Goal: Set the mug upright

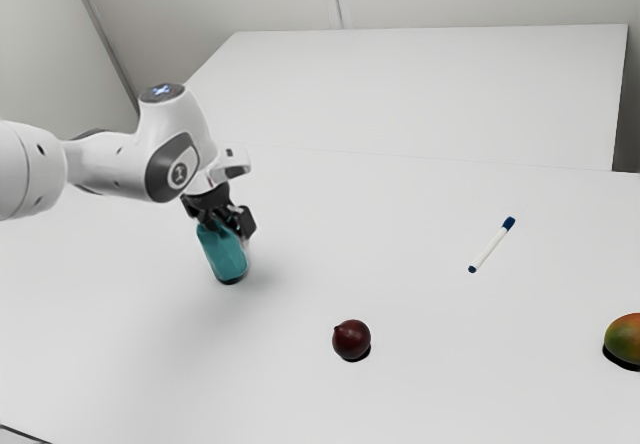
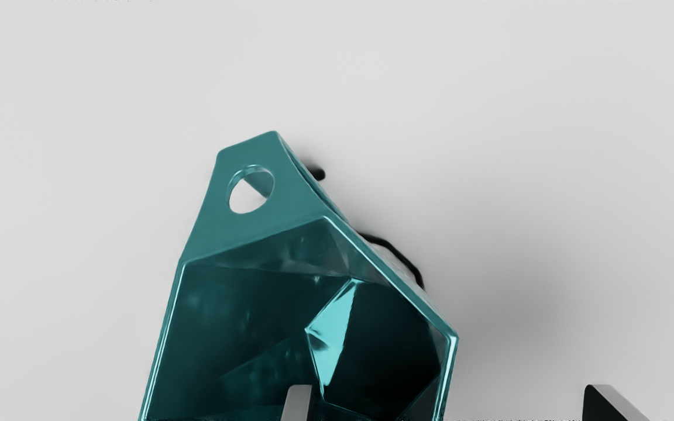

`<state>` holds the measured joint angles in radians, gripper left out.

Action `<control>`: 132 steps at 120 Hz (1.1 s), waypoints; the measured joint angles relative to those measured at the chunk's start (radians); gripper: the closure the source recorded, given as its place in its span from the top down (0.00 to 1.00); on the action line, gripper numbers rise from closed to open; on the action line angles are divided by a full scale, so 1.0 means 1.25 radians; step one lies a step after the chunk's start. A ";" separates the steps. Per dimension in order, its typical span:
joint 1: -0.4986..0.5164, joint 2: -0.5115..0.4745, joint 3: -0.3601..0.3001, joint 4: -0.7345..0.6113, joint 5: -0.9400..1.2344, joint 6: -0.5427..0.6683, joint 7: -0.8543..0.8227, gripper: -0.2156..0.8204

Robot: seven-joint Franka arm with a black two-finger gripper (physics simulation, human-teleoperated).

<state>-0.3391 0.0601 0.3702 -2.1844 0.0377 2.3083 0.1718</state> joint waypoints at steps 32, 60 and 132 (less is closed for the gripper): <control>0.002 -0.013 0.005 0.036 0.014 -0.039 -0.004 0.76; -0.003 -0.020 0.013 0.114 0.026 -0.089 -0.007 0.78; 0.185 -0.050 -0.126 0.386 0.087 -0.363 -0.015 0.79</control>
<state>-0.1079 -0.0021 0.2128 -1.7024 0.1468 1.8549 0.1536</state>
